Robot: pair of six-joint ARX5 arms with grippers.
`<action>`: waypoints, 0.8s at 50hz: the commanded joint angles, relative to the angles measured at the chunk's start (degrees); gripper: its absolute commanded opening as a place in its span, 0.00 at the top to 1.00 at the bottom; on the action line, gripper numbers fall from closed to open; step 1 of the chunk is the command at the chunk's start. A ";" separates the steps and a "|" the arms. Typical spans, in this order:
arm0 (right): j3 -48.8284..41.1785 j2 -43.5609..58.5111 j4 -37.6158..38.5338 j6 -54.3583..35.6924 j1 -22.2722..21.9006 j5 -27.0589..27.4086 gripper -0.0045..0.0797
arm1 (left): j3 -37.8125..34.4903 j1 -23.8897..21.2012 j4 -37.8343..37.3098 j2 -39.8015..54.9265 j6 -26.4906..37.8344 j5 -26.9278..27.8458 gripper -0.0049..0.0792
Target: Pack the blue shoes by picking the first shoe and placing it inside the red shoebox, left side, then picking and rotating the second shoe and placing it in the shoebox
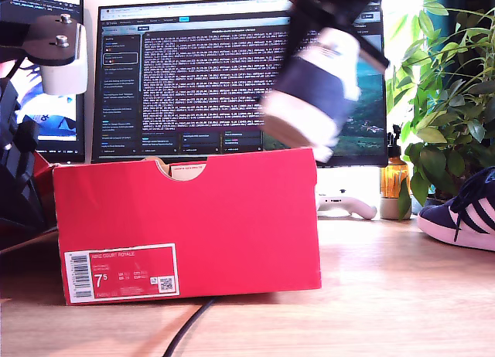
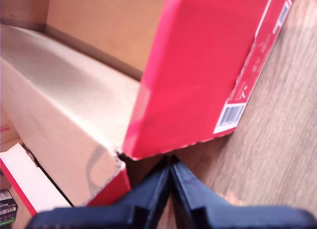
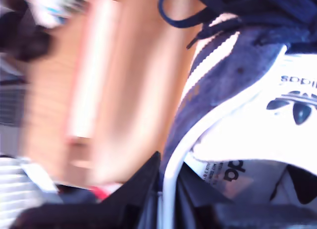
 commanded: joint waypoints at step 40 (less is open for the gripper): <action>2.40 14.08 19.08 8.85 6.51 -0.55 0.96 | 0.48 -0.24 1.03 0.79 -0.17 -0.28 0.96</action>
